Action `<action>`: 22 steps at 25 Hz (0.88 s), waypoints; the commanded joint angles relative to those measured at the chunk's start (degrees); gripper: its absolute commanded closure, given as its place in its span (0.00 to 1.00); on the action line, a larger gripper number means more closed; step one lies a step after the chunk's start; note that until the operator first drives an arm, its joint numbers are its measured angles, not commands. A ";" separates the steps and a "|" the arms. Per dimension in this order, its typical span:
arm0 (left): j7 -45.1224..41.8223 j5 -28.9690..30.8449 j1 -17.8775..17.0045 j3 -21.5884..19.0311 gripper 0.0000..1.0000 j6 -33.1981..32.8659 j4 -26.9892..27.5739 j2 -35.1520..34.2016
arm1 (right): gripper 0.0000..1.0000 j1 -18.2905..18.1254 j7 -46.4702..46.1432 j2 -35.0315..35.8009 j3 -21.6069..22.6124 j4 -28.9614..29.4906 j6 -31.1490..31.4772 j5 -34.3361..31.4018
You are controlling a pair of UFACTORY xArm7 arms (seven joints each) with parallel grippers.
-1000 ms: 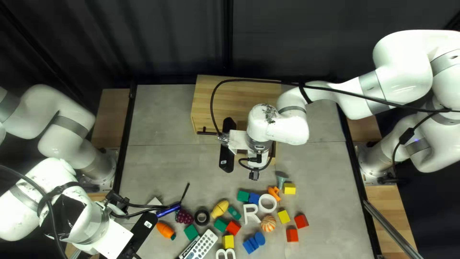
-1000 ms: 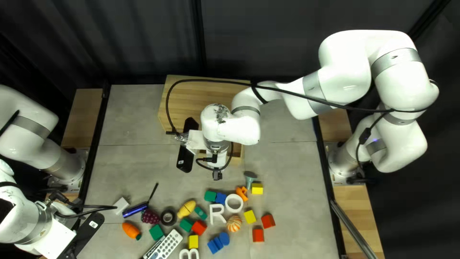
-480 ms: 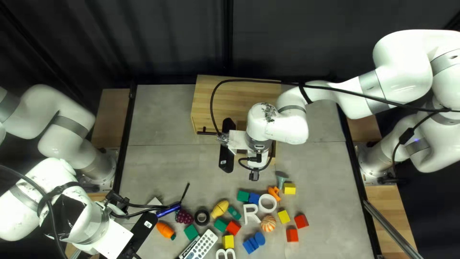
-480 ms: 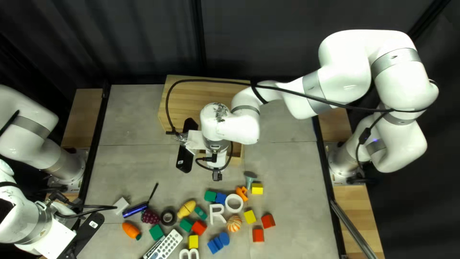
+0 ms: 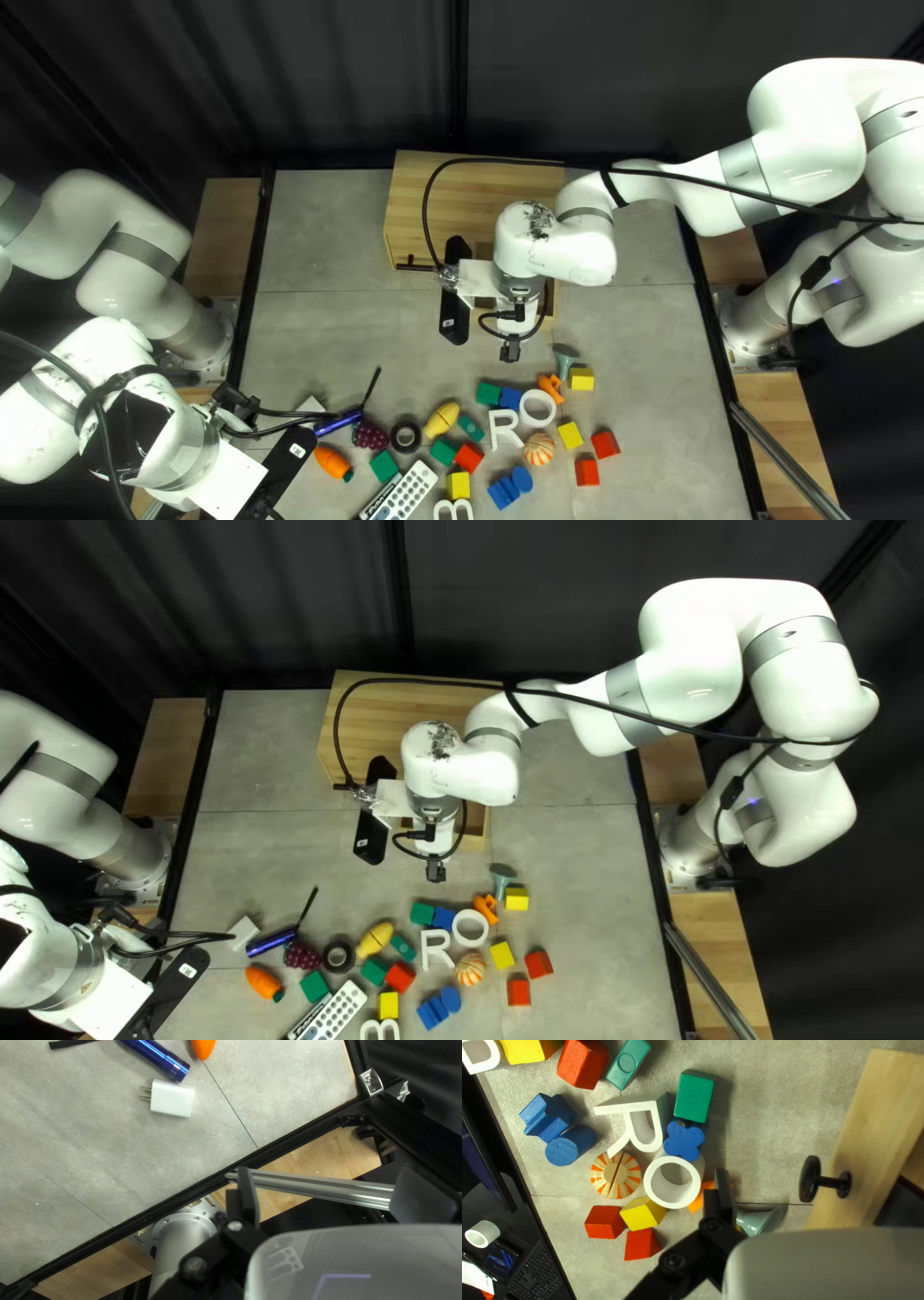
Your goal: Open drawers and place objects into drawer and close
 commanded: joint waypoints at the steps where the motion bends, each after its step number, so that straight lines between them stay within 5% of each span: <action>1: 0.00 0.00 0.00 0.00 0.00 0.00 0.00 0.00 | 0.00 -0.19 -0.52 0.05 0.02 0.25 0.31 0.45; 22: 0.00 0.00 0.00 0.00 0.00 0.00 0.00 0.00 | 0.00 -0.76 -2.96 0.10 0.14 0.12 0.18 2.07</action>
